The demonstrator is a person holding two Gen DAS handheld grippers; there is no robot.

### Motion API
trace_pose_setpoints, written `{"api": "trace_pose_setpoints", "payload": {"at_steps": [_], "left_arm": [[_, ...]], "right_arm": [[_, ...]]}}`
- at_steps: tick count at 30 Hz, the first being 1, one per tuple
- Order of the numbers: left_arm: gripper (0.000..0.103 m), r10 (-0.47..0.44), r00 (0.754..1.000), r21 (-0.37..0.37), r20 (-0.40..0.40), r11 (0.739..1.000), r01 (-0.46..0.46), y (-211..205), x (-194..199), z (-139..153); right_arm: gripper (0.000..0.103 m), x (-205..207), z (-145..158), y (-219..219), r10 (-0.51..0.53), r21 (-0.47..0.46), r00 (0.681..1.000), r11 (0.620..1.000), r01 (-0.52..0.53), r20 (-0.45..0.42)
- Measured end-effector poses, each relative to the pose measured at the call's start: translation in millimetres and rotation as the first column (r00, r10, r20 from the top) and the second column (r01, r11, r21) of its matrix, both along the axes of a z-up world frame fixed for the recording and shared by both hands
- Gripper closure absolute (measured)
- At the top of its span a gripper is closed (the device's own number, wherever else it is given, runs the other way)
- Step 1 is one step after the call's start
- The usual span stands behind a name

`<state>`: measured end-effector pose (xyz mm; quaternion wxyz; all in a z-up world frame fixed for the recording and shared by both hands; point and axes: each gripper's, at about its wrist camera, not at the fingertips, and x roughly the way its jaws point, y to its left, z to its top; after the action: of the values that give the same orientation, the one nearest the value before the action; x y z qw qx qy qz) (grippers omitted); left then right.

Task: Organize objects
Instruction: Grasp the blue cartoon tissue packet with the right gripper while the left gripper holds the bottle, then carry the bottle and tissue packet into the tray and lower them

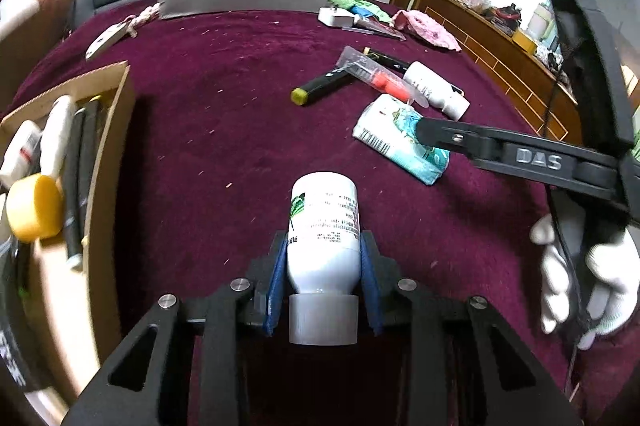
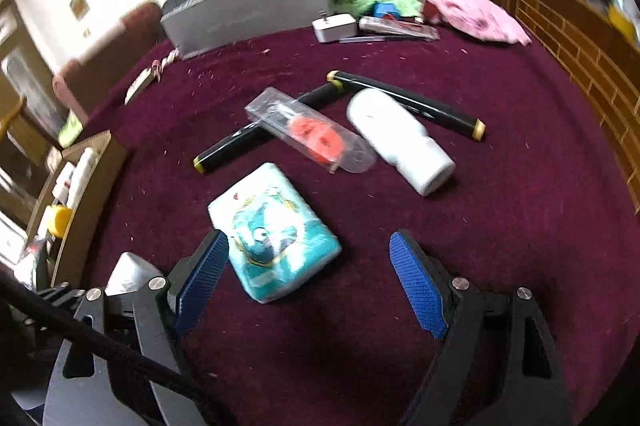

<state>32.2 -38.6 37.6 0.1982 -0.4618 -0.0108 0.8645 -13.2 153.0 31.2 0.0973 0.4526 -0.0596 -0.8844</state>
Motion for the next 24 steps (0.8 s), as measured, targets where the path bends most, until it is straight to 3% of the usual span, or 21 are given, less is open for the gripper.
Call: {"api": "trace_pose_setpoints", "payload": {"at_steps": [10, 12, 13, 16, 17, 24], "left_arm": [[0.074, 0.015, 1.0, 0.049, 0.004, 0.999, -0.015, -22, 17, 11], [0.074, 0.014, 1.0, 0.055, 0.005, 0.998, -0.014, -24, 19, 13], [0.074, 0.013, 1.0, 0.059, 0.005, 0.998, -0.014, -24, 20, 13], [0.074, 0.012, 1.0, 0.065, 0.0, 0.998, -0.012, -26, 23, 16], [0.074, 0.012, 1.0, 0.068, 0.0, 0.998, -0.012, -27, 23, 16], [0.074, 0.012, 1.0, 0.07, -0.018, 0.997, -0.01, -33, 35, 22]], "right_arm": [[0.02, -18, -8, -51, 0.118, 0.211, 0.991, 0.969, -0.128, 0.058], [0.023, -18, -11, -56, 0.115, 0.244, 0.991, 0.961, -0.127, 0.066], [0.029, -19, -13, -57, 0.103, 0.261, 0.992, 0.958, -0.118, 0.071], [0.051, -17, -13, -53, 0.095, 0.211, 0.992, 0.971, -0.112, 0.088], [0.053, -17, -11, -52, 0.085, 0.203, 0.992, 0.974, -0.102, 0.091], [0.056, -2, -6, -39, 0.028, 0.106, 0.994, 0.994, -0.039, 0.108]]}}
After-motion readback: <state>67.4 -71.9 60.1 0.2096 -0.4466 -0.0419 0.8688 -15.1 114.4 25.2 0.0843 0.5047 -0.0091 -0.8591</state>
